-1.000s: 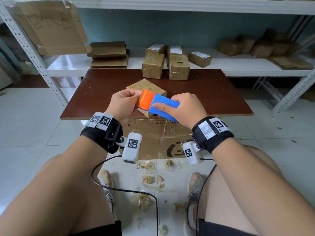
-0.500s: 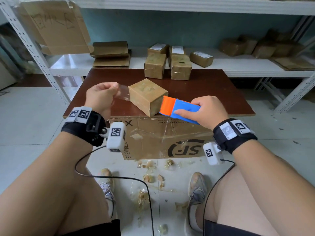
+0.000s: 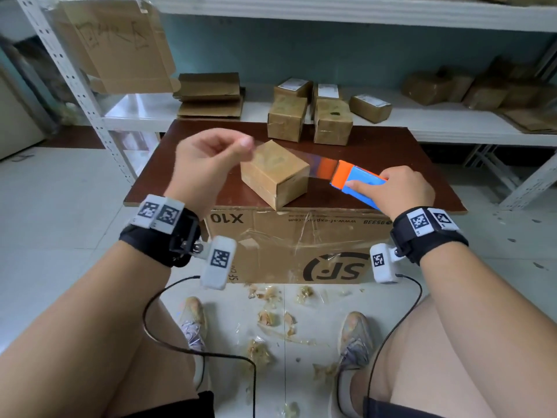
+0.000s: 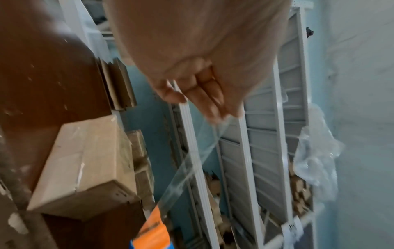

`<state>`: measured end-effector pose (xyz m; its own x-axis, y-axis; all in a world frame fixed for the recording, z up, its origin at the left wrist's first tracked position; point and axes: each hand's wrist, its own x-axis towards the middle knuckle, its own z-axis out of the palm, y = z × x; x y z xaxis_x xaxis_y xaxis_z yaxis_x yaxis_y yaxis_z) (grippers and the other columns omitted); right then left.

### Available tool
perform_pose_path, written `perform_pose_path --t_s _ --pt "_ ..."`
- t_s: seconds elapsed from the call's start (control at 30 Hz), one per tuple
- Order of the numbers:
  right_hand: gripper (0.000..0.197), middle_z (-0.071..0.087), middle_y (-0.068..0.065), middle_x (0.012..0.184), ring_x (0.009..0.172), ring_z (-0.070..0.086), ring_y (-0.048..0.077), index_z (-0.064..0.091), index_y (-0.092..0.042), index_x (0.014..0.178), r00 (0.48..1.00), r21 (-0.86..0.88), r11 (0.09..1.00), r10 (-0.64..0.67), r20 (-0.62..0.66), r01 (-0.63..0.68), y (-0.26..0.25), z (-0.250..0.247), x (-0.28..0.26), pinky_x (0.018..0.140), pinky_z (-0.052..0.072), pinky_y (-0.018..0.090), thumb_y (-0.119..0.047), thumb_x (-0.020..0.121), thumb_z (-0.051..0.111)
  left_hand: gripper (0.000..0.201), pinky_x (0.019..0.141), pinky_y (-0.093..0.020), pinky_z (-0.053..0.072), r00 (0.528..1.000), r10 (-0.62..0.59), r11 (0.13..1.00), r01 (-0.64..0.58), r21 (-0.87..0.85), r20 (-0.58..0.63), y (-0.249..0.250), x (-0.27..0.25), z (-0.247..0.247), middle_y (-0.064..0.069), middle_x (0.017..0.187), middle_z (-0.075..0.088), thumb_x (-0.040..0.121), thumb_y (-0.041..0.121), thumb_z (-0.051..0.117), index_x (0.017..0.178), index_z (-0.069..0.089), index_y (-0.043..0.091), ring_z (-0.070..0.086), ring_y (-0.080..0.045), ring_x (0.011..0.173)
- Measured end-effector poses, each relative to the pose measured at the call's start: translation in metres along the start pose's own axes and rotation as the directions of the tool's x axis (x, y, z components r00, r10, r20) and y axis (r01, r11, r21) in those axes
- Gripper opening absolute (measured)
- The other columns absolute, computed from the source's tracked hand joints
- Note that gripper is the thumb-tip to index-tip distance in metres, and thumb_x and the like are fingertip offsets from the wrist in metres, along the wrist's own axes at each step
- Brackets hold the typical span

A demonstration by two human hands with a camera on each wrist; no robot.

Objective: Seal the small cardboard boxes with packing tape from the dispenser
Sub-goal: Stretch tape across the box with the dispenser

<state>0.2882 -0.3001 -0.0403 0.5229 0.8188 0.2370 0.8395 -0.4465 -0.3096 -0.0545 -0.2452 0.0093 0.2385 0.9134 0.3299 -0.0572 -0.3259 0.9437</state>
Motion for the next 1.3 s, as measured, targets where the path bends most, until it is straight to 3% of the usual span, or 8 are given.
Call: perform_pose_path --t_s 0.07,0.17,0.23,0.33,0.4,0.63,1.1,1.3 --pt "0.074 0.053 0.005 0.059 0.055 0.051 0.022 0.050 -0.014 0.061 0.999 0.001 0.999 0.052 -0.009 -0.052 -0.007 0.006 0.005 0.052 0.026 0.028 -0.084 0.075 0.068 0.011 0.086 -0.038 0.063 0.994 0.053 0.998 -0.057 0.038 0.097 0.003 -0.008 0.014 -0.012 0.092 0.078 0.095 0.016 0.080 0.095 0.079 0.005 0.074 -0.024 0.088" --pt "0.071 0.059 0.007 0.066 0.058 0.054 0.025 0.054 -0.015 0.065 0.996 0.005 0.996 0.094 0.008 -0.094 -0.013 0.017 0.013 0.052 0.028 0.029 -0.085 0.076 0.066 0.007 0.067 -0.026 0.057 0.987 0.121 0.989 -0.129 0.068 0.109 -0.005 -0.015 0.034 0.007 0.078 0.075 0.092 0.010 0.083 0.090 0.080 0.004 0.067 -0.008 0.072" --pt "0.071 0.060 0.008 0.068 0.059 0.055 0.025 0.055 -0.016 0.067 0.993 0.010 0.993 0.118 0.020 -0.118 -0.017 0.024 0.018 0.052 0.030 0.029 -0.085 0.077 0.066 0.005 0.068 -0.022 0.053 0.979 0.176 0.974 -0.188 0.127 0.100 -0.011 -0.017 0.043 0.012 0.077 0.073 0.092 0.010 0.083 0.089 0.081 0.006 0.065 -0.002 0.071" --pt "0.070 0.058 0.006 0.067 0.057 0.053 0.023 0.055 -0.015 0.068 0.989 0.002 0.990 0.140 0.041 -0.140 -0.020 0.032 0.026 0.051 0.029 0.029 -0.084 0.079 0.065 0.004 0.069 -0.032 0.061 0.969 0.209 0.946 -0.235 0.224 0.134 -0.019 -0.020 0.051 0.010 0.083 0.074 0.093 0.013 0.083 0.089 0.082 0.012 0.068 -0.006 0.077" --pt "0.071 0.058 0.007 0.068 0.058 0.053 0.023 0.056 -0.014 0.070 0.988 -0.010 0.991 0.137 0.065 -0.137 -0.021 0.038 0.031 0.051 0.030 0.029 -0.084 0.079 0.065 0.008 0.075 -0.024 0.057 0.958 0.238 0.927 -0.273 0.258 0.157 -0.022 -0.021 0.055 0.009 0.085 0.073 0.093 0.010 0.082 0.089 0.080 0.016 0.068 -0.006 0.081" --pt "0.074 0.059 0.006 0.070 0.059 0.054 0.023 0.060 -0.014 0.076 0.994 -0.071 0.994 0.091 0.061 -0.087 -0.036 0.061 0.037 0.051 0.033 0.030 -0.088 0.079 0.060 0.001 0.078 -0.016 0.049 0.929 0.232 0.899 -0.318 0.301 0.289 -0.031 -0.025 0.063 0.002 0.087 0.072 0.093 0.006 0.081 0.092 0.081 0.006 0.067 -0.010 0.085" --pt "0.072 0.059 0.003 0.072 0.063 0.056 0.022 0.057 -0.018 0.079 0.991 -0.087 0.991 0.105 0.083 -0.098 -0.049 0.069 0.044 0.052 0.035 0.031 -0.090 0.077 0.059 0.002 0.073 -0.009 0.046 0.925 0.216 0.865 -0.330 0.379 0.314 -0.031 -0.023 0.064 0.010 0.087 0.068 0.094 0.005 0.079 0.092 0.081 0.006 0.065 -0.001 0.083" --pt "0.073 0.060 0.004 0.073 0.063 0.056 0.021 0.056 -0.018 0.080 0.989 -0.060 0.992 0.113 0.094 -0.107 -0.046 0.067 0.042 0.052 0.035 0.031 -0.091 0.079 0.057 0.004 0.075 -0.011 0.047 0.917 0.239 0.854 -0.355 0.381 0.318 -0.030 -0.027 0.067 0.005 0.086 0.069 0.093 0.005 0.080 0.090 0.080 0.008 0.066 -0.007 0.084"
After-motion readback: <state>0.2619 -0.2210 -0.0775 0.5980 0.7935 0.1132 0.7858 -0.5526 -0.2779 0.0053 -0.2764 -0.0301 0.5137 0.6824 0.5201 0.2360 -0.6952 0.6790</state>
